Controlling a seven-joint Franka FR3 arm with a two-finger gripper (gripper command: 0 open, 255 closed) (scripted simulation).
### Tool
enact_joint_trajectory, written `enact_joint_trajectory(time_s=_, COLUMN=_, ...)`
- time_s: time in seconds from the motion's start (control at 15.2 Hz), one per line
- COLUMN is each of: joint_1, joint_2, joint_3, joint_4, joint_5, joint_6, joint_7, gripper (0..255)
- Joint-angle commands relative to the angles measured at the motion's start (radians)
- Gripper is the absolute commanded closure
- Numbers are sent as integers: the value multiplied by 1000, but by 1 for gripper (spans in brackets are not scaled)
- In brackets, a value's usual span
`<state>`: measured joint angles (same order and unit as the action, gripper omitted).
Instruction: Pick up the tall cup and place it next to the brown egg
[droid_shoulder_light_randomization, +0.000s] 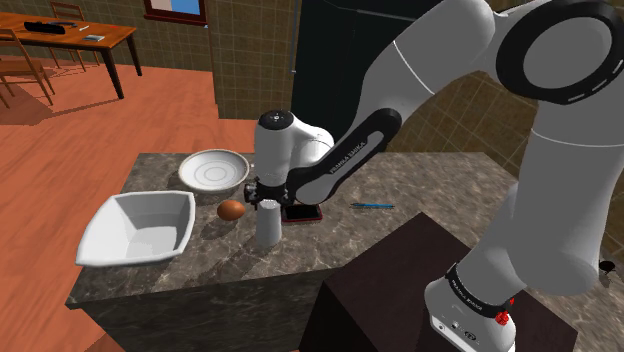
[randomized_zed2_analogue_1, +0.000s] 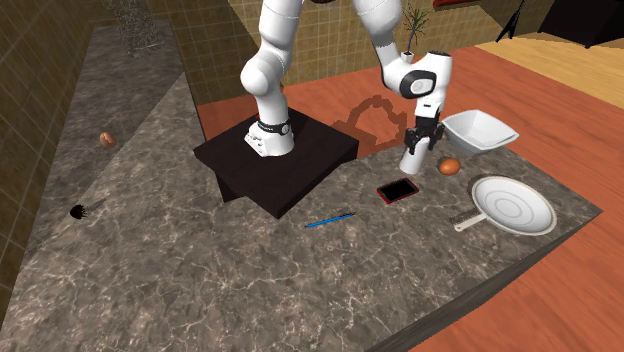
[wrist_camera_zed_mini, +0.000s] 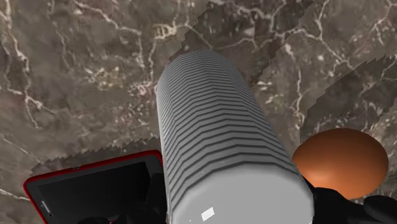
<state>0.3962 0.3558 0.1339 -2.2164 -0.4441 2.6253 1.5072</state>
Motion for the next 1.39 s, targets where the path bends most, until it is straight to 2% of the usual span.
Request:
enact_joint_trajectory(time_s=0.0, joint_1=8, joint_2=40, joint_3=-9, joint_4=4, joint_5=-15, joint_6=15, joint_7=17, gripper=255)
enact_joint_trajectory(time_s=0.33, joint_1=22, joint_2=95, joint_3=-30, joint_4=15, joint_5=-48, joint_6=56, joint_7=49, gripper=255)
enact_joint_trajectory(time_s=0.79, joint_1=23, joint_2=95, joint_3=-31, joint_4=15, joint_5=-48, joint_6=56, joint_7=49, gripper=255)
enact_joint_trajectory(time_s=0.86, joint_1=25, joint_2=93, joint_3=-25, joint_4=26, joint_5=-41, joint_6=43, joint_7=46, gripper=0)
enact_joint_trajectory(time_s=1.12, joint_1=41, joint_2=113, joint_3=-28, joint_4=37, joint_5=-50, joint_6=48, joint_7=69, gripper=0)
enact_joint_trajectory(time_s=1.19, joint_1=23, joint_2=95, joint_3=-31, joint_4=15, joint_5=-48, joint_6=56, joint_7=49, gripper=0)
enact_joint_trajectory(time_s=1.32, joint_1=13, joint_2=30, joint_3=-6, joint_4=-3, joint_5=-13, joint_6=10, joint_7=23, gripper=0)
